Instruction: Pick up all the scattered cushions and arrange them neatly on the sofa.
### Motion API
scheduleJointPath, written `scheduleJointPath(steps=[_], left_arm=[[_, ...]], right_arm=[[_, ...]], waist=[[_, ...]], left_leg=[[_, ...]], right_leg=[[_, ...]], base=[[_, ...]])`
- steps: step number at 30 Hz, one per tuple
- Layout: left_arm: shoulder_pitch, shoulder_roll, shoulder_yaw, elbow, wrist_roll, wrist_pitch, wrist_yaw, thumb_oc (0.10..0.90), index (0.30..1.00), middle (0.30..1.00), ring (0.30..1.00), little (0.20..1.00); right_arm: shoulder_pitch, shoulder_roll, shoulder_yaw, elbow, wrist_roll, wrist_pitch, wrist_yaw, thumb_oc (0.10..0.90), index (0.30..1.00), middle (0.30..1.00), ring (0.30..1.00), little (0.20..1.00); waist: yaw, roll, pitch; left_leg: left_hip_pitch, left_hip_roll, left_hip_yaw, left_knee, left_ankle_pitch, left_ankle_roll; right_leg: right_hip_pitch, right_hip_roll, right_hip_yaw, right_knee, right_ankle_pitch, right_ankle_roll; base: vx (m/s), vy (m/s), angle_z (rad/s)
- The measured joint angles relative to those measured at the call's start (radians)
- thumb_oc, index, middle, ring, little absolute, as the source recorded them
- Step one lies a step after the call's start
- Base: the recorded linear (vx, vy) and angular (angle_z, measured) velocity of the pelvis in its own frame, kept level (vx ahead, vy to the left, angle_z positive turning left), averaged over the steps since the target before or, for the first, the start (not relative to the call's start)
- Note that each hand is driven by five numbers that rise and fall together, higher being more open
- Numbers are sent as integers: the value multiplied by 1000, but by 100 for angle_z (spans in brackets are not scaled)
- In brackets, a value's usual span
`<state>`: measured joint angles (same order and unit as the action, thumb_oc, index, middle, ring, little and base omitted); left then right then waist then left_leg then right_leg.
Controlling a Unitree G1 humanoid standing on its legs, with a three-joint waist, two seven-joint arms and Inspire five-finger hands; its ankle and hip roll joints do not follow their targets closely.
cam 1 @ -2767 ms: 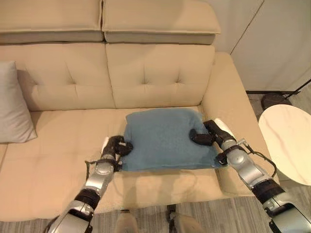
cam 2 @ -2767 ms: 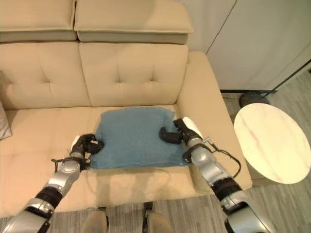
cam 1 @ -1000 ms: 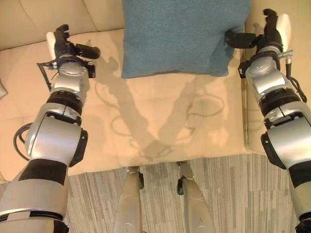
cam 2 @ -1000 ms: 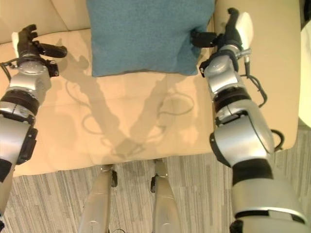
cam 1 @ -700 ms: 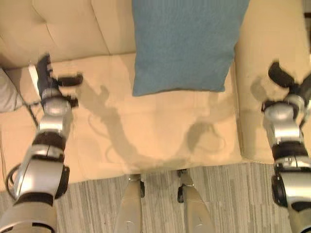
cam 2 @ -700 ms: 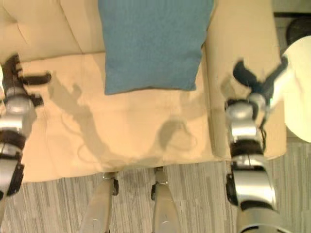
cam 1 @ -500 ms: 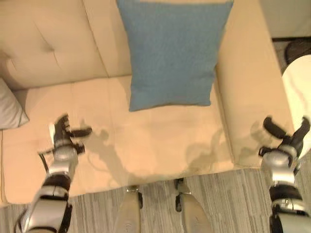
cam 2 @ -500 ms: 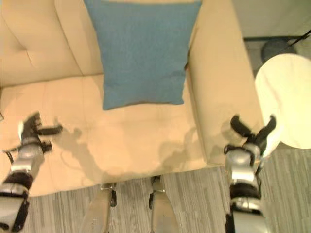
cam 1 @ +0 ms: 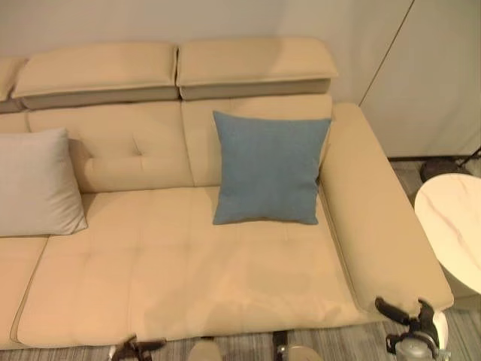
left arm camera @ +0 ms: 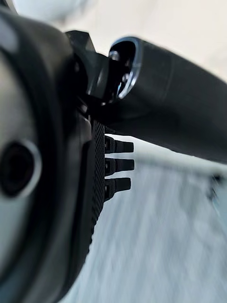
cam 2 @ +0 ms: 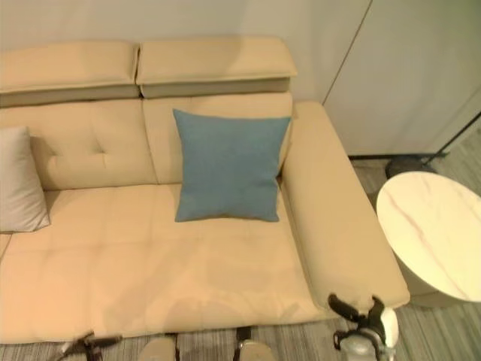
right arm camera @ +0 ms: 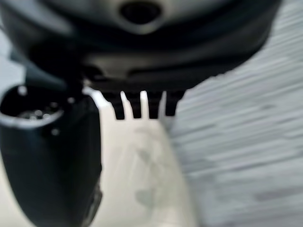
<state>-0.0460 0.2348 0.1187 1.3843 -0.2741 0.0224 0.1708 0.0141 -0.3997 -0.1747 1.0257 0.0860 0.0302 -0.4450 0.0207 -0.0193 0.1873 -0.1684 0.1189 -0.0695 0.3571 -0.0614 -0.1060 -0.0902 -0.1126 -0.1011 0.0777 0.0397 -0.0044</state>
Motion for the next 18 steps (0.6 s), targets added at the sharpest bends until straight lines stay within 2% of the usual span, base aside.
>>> scheduleJointPath(steps=[1, 2, 3, 4, 5, 6, 7, 8, 9, 10, 11, 12, 13, 14, 15, 16, 17, 18], left_arm=[[32, -30, -14, 42, 31, 4, -7, 800, 900, 900, 900, 900], [46, -49, -20, 64, 45, 4, -9, 800, 900, 900, 900, 900], [66, -67, -33, 79, 50, 7, -3, 800, 900, 900, 900, 900], [69, -69, -39, 86, 68, 8, -1, 800, 900, 900, 900, 900], [70, -68, -45, 82, 72, 8, -7, 800, 900, 900, 900, 900], [66, -73, -67, 76, 76, 6, -5, 800, 900, 900, 900, 900], [68, -65, -86, 67, 88, 5, -4, 800, 900, 900, 900, 900], [61, -51, -132, 64, 96, 5, 5, 800, 900, 900, 900, 900], [60, -53, -164, 56, 125, 1, 7, 800, 900, 900, 900, 900], [54, -45, -222, 57, 153, 1, 14, 800, 900, 900, 900, 900], [51, -44, -254, 56, 186, -2, 16, 800, 900, 900, 900, 900], [43, -49, -296, 46, 209, -2, 19, 800, 900, 900, 900, 900], [39, -44, -307, 38, 226, -2, 18, 800, 900, 900, 900, 900], [32, -39, -330, 21, 241, -4, 19, 800, 900, 900, 900, 900], [22, -33, -333, 7, 247, -11, 19, 800, 900, 900, 900, 900], [-1, -37, -333, 2, 257, -17, 25, 800, 900, 900, 900, 900], [-5, -10, -332, 10, 261, -16, 32, 800, 900, 900, 900, 900], [2, -4, -337, 10, 266, -17, 32, 800, 900, 900, 900, 900]], right_arm=[[9, -1, 1, 34, 11, 0, 3, 800, 900, 900, 900, 900], [27, -2, 0, 68, 20, -11, 4, 800, 900, 900, 900, 900], [50, 6, 0, 100, 47, -21, 4, 800, 900, 900, 900, 900], [50, 2, -17, 148, 83, -29, 9, 800, 900, 900, 900, 900], [49, 12, -22, 185, 119, -23, 22, 800, 900, 900, 900, 900], [49, 14, -33, 213, 132, -23, 28, 800, 900, 900, 900, 900], [52, 45, -33, 243, 157, -19, 31, 800, 900, 900, 900, 900], [47, 69, -40, 268, 178, -22, 31, 800, 900, 900, 900, 900], [51, 87, -31, 278, 203, -18, 39, 800, 900, 900, 900, 900], [44, 100, -29, 298, 207, -21, 40, 800, 900, 900, 900, 900], [51, 117, -31, 316, 211, -19, 43, 800, 900, 900, 900, 900], [43, 126, -32, 321, 223, -21, 40, 800, 900, 900, 900, 900], [48, 138, -28, 323, 235, -21, 39, 800, 900, 900, 900, 900], [42, 150, -29, 324, 250, -21, 40, 800, 900, 900, 900, 900], [31, 162, -29, 337, 262, -21, 41, 800, 900, 900, 900, 900], [11, 173, -29, 337, 276, -19, 47, 800, 900, 900, 900, 900], [7, 193, -16, 349, 278, -25, 50, 800, 900, 900, 900, 900], [-10, 195, -1, 353, 277, -31, 53, 800, 900, 900, 900, 900]], waist=[[-9, 0, -36], [-18, 14, -56], [-28, 35, -90], [-38, 53, -116], [-38, 59, -126], [-43, 67, -132], [-29, 29, -133], [-22, 14, -151], [-22, 1, -147], [-22, 0, -156], [-21, -17, -154], [-17, 6, -154], [-15, -17, -156], [-13, 3, -149], [-11, 12, -138], [-9, 26, -111], [-13, 13, -98], [5, 23, -91]], left_leg=[[20, 5, -45, 133, -65, -40], [70, 20, -63, 122, -77, -47], [103, 39, -92, 105, -103, -77], [138, 40, -94, 14, -122, -70], [175, 44, -87, -90, -153, -50], [181, 40, -81, -145, -169, -27], [185, 5, -70, -167, -167, -18], [157, -36, -76, -134, -175, 2], [133, -72, -87, -109, -168, 22], [113, -100, -87, -87, -171, 48], [105, -133, -73, -59, -173, 59], [77, -151, -91, -23, -177, 71], [59, -172, -76, 9, -183, 84], [35, -180, -73, 35, -195, 95], [-10, -185, -68, 93, -203, 107], [-16, -183, -65, 112, -219, 116], [-33, -204, -19, 137, -190, 144], [-22, -174, 1, 114, -196, 137]], right_leg=[[15, -6, -11, -11, 6, 10], [26, -7, -19, -5, 7, 17], [15, -10, -41, 15, 13, 39], [-4, -14, -52, 38, -9, 56], [-37, -38, -55, 67, -15, 68], [-46, -42, -60, 82, -19, 93], [-73, -86, -35, 89, -10, 91], [-77, -120, -33, 67, 11, 117], [-77, -146, -17, 50, 11, 118], [-67, -171, -19, 28, 26, 127], [-61, -192, -15, 8, 31, 121], [-59, -210, -14, -4, 59, 127], [-61, -223, -15, -8, 56, 115], [-75, -227, -9, -10, 44, 128], [-83, -228, -4, -11, 32, 107], [-95, -227, -2, -11, 20, 132], [-104, -212, 1, 8, 177, 76], [-132, -209, -15, 20, 206, 137]], base=[[-307, 393, 16], [-275, 380, 41], [-204, 337, 54], [-106, 192, 71], [-173, 321, 62], [-261, 419, 42], [-269, 424, 25], [-238, 376, 19], [-263, 360, 24], [-265, 358, 16], [-363, 306, 12], [-295, 176, 7], [-300, 173, 9], [-124, 80, 1], [-348, 255, -10], [-422, 319, -19], [-427, 319, -42], [-225, 155, -93]])
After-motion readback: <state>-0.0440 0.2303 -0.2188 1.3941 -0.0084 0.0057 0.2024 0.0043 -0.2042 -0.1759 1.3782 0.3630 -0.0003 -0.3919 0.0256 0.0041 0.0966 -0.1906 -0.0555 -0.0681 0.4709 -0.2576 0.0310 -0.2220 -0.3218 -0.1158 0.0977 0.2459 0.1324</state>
